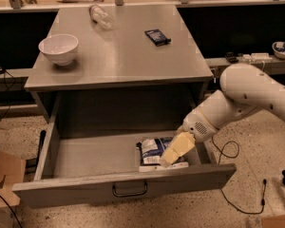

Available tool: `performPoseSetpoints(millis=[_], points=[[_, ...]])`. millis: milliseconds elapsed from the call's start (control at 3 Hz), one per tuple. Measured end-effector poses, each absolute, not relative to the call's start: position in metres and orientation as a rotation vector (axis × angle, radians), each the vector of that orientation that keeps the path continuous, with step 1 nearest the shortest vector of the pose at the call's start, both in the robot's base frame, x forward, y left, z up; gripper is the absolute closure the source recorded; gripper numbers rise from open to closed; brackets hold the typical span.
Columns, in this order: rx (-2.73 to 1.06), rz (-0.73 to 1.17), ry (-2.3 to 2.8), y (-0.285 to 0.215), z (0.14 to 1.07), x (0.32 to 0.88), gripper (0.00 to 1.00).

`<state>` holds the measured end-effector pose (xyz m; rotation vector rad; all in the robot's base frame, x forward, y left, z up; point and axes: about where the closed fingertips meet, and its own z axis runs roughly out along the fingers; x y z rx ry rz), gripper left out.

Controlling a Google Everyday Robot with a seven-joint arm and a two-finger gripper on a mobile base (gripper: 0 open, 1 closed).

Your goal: Pick blue chip bag from top drawer and place on counter

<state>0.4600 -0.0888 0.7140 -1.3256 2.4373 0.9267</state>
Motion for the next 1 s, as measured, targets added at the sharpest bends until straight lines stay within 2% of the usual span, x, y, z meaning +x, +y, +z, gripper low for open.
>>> performPoseSetpoints(millis=[667,1000], points=[[-1.209,1.034,2.521,-0.087,0.668,0.464,0.03],[-1.172,1.031,2.554,-0.092,0.66,0.468,0.26]])
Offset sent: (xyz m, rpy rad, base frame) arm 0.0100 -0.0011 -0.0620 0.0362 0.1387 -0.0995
